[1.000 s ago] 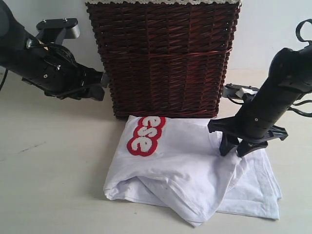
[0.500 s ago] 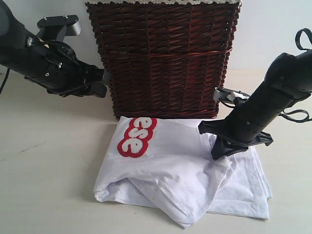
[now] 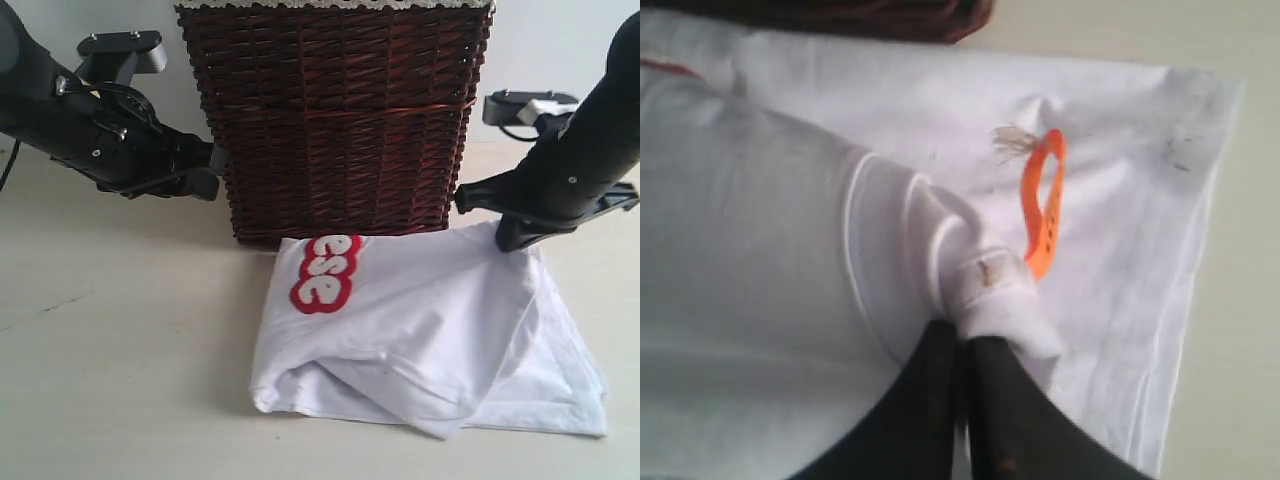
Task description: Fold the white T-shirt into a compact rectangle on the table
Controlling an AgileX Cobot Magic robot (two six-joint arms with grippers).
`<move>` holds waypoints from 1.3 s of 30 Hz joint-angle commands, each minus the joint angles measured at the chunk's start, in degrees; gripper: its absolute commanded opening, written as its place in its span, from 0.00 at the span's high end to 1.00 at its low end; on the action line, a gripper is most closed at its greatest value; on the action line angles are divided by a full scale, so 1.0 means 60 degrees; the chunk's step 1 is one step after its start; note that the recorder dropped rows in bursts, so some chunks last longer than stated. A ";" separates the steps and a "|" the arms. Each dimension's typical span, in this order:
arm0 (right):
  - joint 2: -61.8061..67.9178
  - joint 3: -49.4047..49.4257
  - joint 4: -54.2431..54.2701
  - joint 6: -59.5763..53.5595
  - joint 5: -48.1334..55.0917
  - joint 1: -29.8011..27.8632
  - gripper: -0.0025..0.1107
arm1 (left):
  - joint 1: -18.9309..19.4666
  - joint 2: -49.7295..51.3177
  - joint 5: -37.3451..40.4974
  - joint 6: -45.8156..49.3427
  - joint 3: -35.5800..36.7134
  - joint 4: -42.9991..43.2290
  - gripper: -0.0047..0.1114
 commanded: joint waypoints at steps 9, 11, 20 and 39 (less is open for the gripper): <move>-0.1373 -0.0224 -0.6031 0.4492 0.0695 -0.0025 0.98 | 0.0014 -0.0088 -0.0140 0.0039 0.0029 -0.0085 0.51; -0.1282 -0.0308 -0.7362 0.5307 0.0890 -0.0025 0.98 | 0.0014 -0.0088 -0.0076 0.0039 0.0029 -0.0085 0.51; 0.0047 -0.0344 -1.0701 0.7312 0.1731 -0.0723 0.89 | 0.0014 -0.0088 -0.0055 0.0082 0.0029 -0.0085 0.51; 0.1300 -0.1280 -0.3067 0.1052 0.0293 -0.1176 0.98 | 0.0014 -0.0088 -0.0181 0.0333 0.0029 -0.0085 0.56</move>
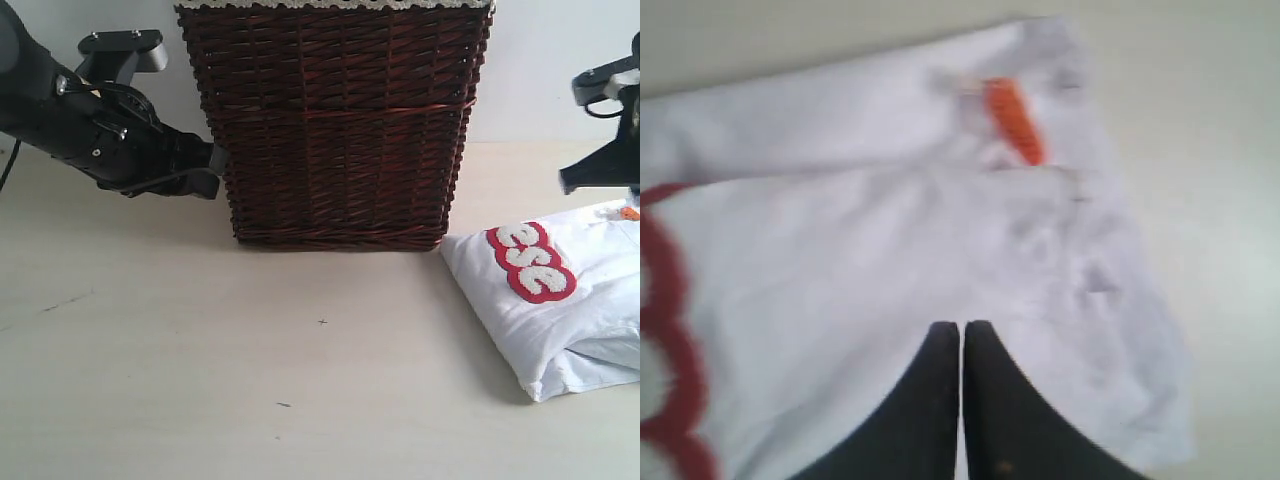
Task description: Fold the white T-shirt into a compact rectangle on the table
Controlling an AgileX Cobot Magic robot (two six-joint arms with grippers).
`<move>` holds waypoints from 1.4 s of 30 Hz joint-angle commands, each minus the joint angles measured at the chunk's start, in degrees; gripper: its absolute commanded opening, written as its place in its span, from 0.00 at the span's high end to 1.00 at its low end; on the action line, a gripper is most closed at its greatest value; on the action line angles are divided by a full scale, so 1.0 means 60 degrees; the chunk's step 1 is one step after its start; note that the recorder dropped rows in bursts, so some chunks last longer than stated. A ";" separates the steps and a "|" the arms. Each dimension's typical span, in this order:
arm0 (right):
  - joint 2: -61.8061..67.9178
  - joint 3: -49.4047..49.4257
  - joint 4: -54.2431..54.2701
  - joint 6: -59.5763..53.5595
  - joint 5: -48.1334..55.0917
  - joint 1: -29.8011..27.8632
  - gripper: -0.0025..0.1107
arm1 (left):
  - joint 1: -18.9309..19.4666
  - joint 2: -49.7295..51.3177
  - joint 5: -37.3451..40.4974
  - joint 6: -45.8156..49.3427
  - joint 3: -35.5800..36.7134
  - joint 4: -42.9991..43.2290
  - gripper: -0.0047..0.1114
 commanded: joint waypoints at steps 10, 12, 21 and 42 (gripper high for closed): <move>0.1596 0.1469 0.4830 -0.2626 -0.1740 0.0821 0.98 | 0.0014 -0.0088 0.0099 0.0211 0.0029 -0.0065 0.96; 0.1785 0.1631 0.5631 -0.3065 -0.1616 0.1028 0.98 | 0.0014 -0.0088 -0.0007 0.0211 0.0029 -0.0065 0.96; 0.1764 0.2254 0.7957 -0.3789 -0.1764 0.2959 0.98 | 0.0014 -0.0088 0.0037 0.0211 0.0029 -0.0081 0.96; 0.1200 0.0366 1.0673 -0.4972 -0.3713 0.5888 0.98 | 0.0014 -0.1026 0.0935 0.0211 0.0451 0.0367 0.96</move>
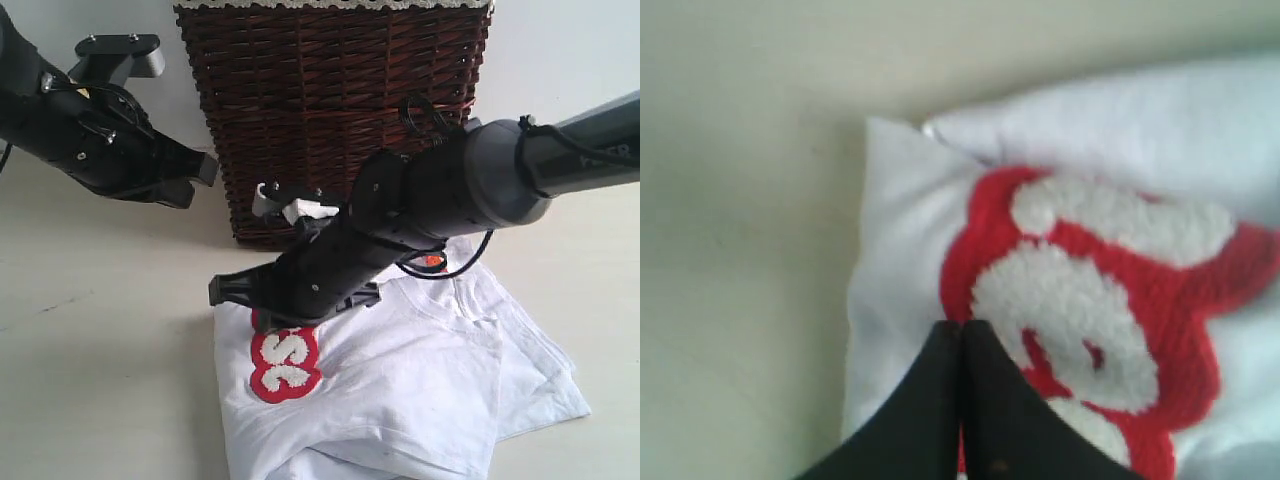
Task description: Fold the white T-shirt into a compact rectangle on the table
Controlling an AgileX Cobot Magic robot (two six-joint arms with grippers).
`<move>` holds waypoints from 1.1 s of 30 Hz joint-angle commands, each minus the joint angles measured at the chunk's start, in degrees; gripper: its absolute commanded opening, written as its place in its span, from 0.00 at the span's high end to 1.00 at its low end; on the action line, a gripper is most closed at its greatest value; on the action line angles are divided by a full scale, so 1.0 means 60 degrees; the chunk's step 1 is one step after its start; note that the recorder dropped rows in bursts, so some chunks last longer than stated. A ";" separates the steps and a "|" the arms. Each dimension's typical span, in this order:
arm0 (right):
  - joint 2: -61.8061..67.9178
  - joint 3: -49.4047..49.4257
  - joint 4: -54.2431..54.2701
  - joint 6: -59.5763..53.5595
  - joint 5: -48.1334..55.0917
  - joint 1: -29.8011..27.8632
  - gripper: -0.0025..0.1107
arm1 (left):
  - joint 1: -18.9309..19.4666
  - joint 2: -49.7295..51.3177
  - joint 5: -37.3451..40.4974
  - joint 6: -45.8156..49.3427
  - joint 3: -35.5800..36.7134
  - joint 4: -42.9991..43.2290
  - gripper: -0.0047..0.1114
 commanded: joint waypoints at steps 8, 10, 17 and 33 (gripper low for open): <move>-0.3223 -0.0427 -0.4414 0.2228 0.2012 -0.1245 0.98 | -0.0333 -0.0871 0.0506 0.0234 0.1276 -0.0419 0.96; -0.4030 -0.0427 -0.5906 0.3255 0.2511 -0.1563 0.98 | -0.0740 -0.0651 0.0387 0.0811 0.1492 -0.1009 0.96; -0.6181 -0.0427 -0.8846 0.5067 0.3847 -0.1763 0.98 | -0.3100 0.0937 -0.1006 0.2763 0.1598 -0.2721 0.96; -0.6806 -0.0427 -0.9097 0.4769 0.4470 -0.1763 0.98 | -0.1009 0.2941 -0.0448 0.0675 0.1598 -0.0669 0.96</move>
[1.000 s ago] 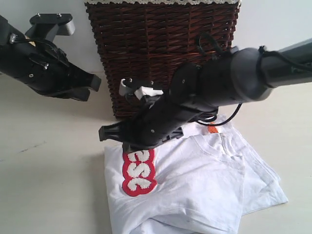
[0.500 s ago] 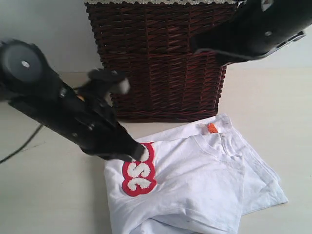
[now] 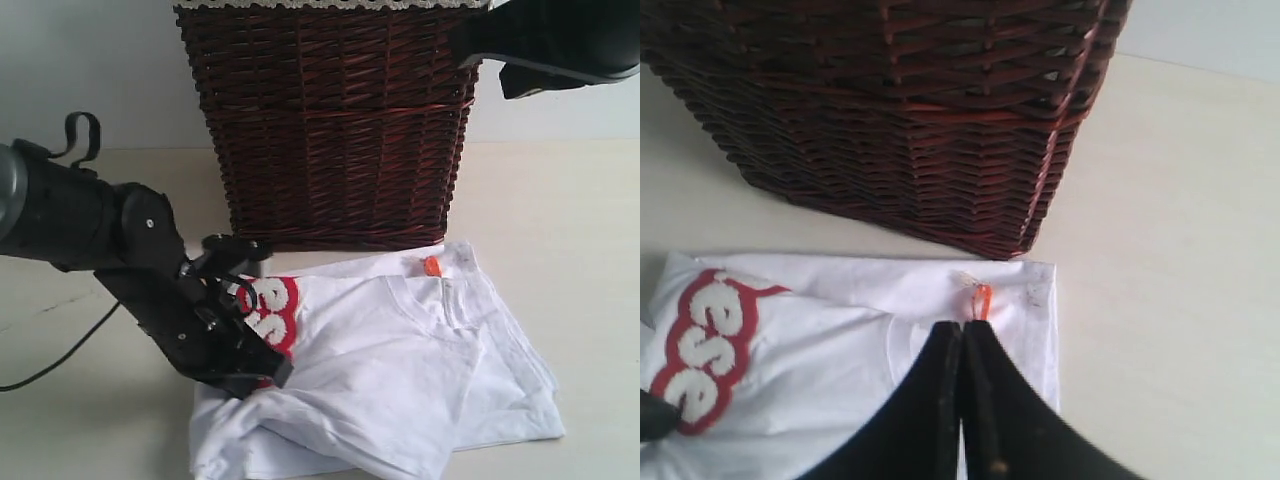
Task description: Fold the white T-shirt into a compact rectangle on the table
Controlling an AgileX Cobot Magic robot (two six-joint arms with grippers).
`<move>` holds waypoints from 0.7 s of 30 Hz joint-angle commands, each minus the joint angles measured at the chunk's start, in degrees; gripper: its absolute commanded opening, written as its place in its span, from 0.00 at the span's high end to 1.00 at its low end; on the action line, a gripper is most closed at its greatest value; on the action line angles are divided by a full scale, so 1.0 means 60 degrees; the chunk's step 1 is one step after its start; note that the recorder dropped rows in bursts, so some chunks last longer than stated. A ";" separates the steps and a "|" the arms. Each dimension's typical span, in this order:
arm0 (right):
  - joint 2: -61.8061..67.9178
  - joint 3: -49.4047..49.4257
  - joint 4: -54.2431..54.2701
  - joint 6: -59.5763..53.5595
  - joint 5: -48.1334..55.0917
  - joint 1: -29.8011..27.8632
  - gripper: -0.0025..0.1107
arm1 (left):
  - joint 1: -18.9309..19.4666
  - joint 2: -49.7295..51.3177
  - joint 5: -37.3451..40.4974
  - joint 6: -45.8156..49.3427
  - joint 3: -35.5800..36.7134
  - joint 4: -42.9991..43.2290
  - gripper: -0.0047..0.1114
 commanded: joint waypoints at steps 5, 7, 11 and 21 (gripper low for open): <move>-0.0055 -0.0072 -0.0376 -0.0138 0.0286 -0.0037 0.98 | 0.1032 -0.0278 0.0019 -0.0420 0.0058 0.0523 0.96; -0.0055 -0.0049 -0.0375 -0.0138 0.0286 -0.0037 0.98 | 0.0967 -0.0343 0.0037 -0.0403 0.0058 0.0377 0.96; -0.0055 0.0316 -0.0375 -0.0338 0.0262 -0.0037 0.98 | 0.0856 -0.0793 -0.0093 -0.0341 0.0058 0.0355 0.96; 0.0984 0.1521 0.0304 -0.0521 -0.0193 -0.0037 0.87 | 0.1059 -0.2804 -0.0646 -0.0373 0.0058 0.0393 0.84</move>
